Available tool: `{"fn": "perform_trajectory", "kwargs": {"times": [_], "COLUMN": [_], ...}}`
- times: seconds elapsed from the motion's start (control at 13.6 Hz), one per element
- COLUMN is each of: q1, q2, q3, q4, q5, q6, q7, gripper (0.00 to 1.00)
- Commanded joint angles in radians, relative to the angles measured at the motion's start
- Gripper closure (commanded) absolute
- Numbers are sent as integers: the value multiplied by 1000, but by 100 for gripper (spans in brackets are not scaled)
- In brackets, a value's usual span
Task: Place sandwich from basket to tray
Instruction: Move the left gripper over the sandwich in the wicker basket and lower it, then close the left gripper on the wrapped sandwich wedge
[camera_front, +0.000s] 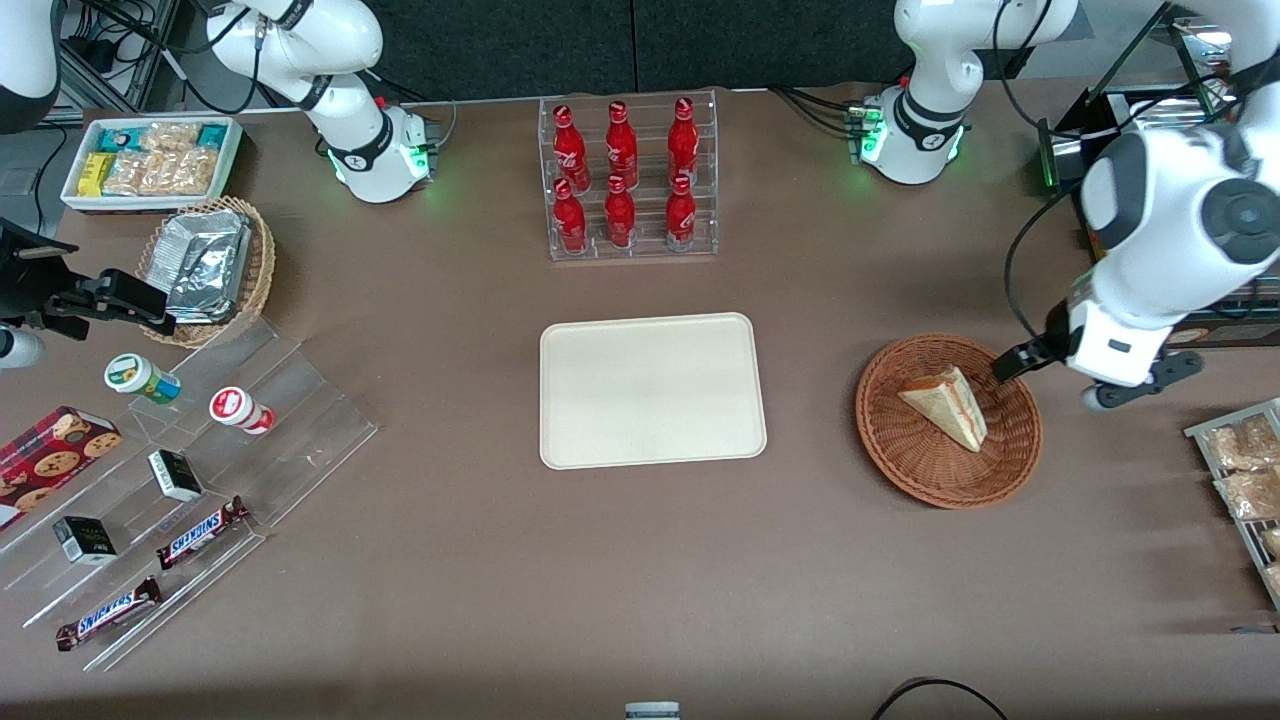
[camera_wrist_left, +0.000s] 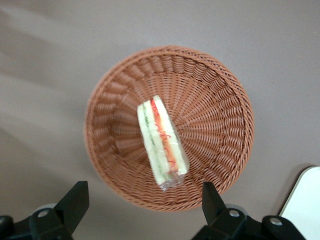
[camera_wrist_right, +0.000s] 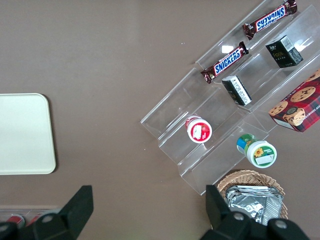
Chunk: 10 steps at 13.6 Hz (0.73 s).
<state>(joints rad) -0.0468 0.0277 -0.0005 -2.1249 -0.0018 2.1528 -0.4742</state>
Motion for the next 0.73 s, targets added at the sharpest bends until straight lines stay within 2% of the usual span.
{"fn": "perform_trajectory", "kwargs": {"times": [0.0,0.22,0.66], "q1": [-25,-82,-84], "q2": [-17,50,118], "q3": [4,4,5], "q4": [-98,-113,-161], "q5": [-33,-32,-30], "q6": [126,225,355], "q7": [-87,-191,-218], "gripper": [0,0,0]}}
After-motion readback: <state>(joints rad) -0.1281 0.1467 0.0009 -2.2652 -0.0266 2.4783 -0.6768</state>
